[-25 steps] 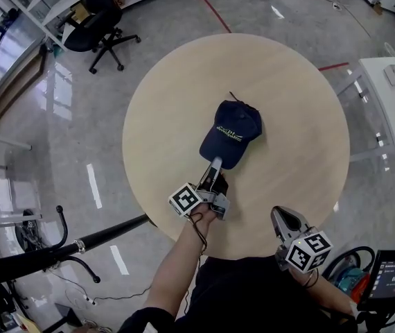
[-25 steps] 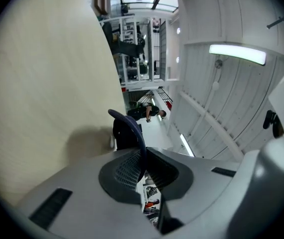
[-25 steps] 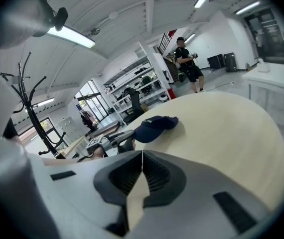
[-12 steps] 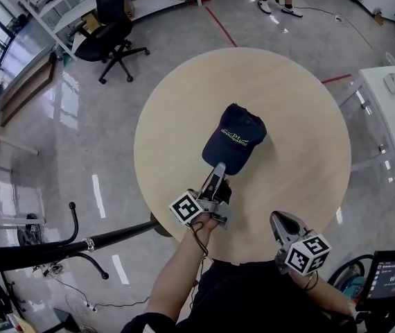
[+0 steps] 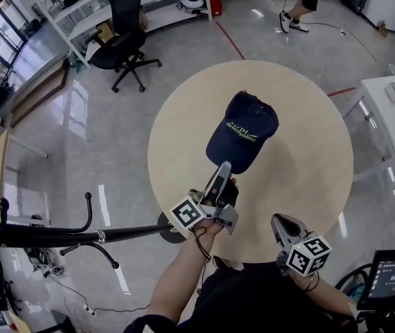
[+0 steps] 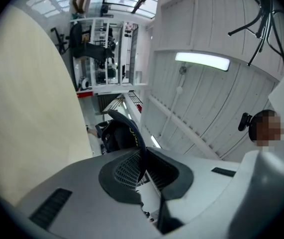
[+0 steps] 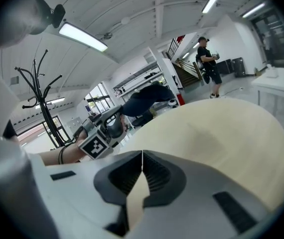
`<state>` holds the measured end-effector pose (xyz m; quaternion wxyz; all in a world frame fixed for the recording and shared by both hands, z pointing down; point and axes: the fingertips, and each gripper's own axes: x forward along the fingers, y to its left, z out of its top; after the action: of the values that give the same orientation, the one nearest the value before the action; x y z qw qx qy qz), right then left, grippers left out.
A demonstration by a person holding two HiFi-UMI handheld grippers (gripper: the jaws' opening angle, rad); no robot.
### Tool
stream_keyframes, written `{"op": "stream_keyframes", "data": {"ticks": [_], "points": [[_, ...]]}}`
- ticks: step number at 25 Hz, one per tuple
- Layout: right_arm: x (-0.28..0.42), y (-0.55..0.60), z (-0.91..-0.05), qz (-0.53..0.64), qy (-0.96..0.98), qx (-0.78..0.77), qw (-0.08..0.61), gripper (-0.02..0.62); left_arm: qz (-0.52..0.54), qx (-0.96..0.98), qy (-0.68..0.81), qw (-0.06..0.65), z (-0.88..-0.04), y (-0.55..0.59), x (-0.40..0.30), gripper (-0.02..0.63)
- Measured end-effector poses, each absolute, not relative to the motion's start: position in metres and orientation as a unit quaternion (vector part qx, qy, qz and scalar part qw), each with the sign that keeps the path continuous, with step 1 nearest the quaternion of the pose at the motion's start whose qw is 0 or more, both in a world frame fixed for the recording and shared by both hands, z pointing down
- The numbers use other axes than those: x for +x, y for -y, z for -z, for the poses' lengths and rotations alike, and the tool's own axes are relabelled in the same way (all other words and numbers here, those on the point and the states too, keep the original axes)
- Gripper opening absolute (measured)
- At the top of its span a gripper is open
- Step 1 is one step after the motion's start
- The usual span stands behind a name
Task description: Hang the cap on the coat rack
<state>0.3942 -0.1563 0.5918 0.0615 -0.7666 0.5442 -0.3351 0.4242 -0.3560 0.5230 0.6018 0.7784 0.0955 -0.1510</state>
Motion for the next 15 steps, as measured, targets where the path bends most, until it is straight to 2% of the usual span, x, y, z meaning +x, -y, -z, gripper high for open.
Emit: {"op": "stream_keyframes", "data": {"ticks": [15], "points": [[0.346,0.176,-0.567,0.299,-0.573,-0.761,0.050,0.005,0.254,0.790,-0.164,0.533,-0.389,0.359,0.360,0.029]]}}
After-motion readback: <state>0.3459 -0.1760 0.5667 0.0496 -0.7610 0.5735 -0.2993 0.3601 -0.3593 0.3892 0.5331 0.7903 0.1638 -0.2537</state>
